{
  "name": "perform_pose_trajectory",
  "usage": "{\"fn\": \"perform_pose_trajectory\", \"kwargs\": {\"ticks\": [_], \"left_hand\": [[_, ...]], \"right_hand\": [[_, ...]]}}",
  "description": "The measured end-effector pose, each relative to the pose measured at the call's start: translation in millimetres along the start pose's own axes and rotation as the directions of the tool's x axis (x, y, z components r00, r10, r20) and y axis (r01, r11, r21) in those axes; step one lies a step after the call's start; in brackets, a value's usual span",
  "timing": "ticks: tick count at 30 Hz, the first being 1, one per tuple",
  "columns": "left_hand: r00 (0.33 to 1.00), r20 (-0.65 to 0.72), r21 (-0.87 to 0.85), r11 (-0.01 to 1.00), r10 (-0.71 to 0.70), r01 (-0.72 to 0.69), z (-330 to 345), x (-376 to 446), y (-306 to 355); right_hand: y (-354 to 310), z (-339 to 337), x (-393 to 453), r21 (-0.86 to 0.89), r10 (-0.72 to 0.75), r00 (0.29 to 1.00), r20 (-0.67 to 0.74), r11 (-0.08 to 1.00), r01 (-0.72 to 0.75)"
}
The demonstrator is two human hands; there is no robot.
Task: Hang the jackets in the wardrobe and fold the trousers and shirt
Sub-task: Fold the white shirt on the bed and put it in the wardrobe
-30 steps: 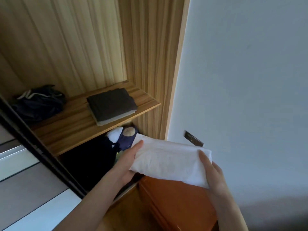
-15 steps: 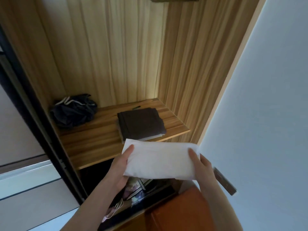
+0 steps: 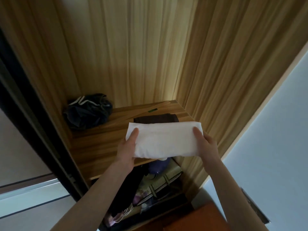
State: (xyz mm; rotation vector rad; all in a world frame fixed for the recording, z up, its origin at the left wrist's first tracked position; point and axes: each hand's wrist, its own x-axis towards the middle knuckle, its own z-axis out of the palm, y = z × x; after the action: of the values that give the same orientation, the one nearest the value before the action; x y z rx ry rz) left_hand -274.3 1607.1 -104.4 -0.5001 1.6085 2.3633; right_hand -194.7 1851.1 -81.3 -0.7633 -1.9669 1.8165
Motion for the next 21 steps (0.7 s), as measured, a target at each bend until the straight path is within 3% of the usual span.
{"fn": "perform_pose_trajectory", "kwargs": {"ticks": [8,21], "left_hand": [[0.993,-0.075,0.006,0.996,0.087,-0.086,22.4,61.2,2.7],[0.936,-0.176,0.301,0.922,0.304,-0.243,57.5,146.1,-32.9]], "right_hand": [[-4.0,28.6,75.6,-0.168,-0.103,0.992,0.067,0.979,0.113],[54.3,55.2,189.1,-0.325,-0.071,0.993,0.092,0.941,0.097]]}}
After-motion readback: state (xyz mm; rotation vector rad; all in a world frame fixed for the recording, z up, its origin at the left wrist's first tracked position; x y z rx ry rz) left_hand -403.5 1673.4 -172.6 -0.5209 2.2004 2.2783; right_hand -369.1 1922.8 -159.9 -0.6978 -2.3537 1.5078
